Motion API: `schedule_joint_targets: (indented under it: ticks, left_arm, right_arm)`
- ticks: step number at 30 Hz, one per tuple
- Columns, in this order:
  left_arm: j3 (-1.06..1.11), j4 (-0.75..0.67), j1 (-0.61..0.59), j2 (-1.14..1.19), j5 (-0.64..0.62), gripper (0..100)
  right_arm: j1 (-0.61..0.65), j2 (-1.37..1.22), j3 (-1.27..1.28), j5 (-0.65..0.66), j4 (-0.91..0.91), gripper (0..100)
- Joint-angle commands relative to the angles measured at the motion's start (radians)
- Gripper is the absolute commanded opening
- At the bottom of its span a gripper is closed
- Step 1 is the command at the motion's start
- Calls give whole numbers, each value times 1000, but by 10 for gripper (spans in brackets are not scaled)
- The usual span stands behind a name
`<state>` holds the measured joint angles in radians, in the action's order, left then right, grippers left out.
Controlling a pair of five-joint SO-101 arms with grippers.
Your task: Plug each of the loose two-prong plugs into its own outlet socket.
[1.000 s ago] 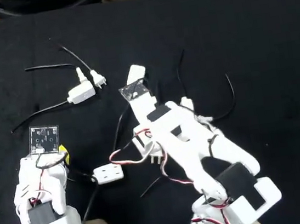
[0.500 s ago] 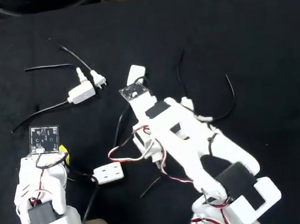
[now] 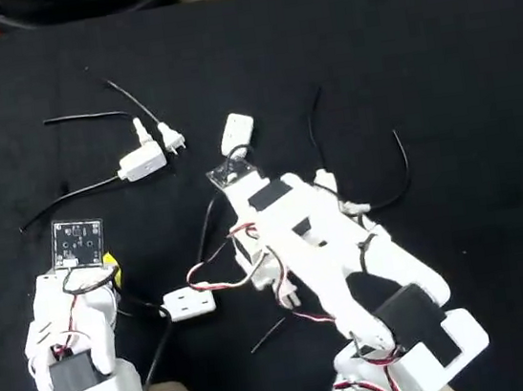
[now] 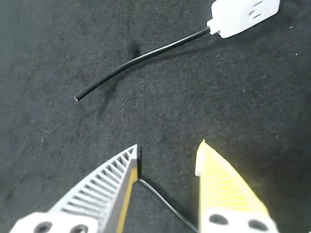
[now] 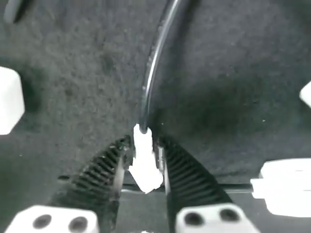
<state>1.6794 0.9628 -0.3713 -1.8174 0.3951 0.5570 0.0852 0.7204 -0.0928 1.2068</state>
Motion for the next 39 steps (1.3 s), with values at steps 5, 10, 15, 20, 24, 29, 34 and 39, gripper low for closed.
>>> schedule_joint_targets:
  ticks: [5, 10, 15, 20, 24, 29, 34, 39]
  left_arm:
    - [21, -21, -12, 5, 6, 195]
    - [21, -20, -12, 5, 6, 195]
    - [21, -20, -13, 5, 6, 195]
    - [21, -20, -13, 5, 6, 195]
    - [21, -20, -13, 5, 6, 195]
    - [21, -20, -13, 5, 6, 195]
    - [21, -20, -13, 5, 6, 195]
    - [21, -20, -13, 5, 6, 195]
  right_arm:
    - [41, -4, -42, 80, 23, 109]
    - [40, -4, -62, 238, 49, 207]
    - [37, -2, -65, 241, 91, 208]
    - [37, -2, -62, 238, 98, 208]
    - [41, -7, -59, 238, 91, 208]
    - [44, -110, -81, 238, 48, 208]
    - [74, -205, -142, 238, 48, 98]
    - [71, -213, -154, 244, 55, 72]
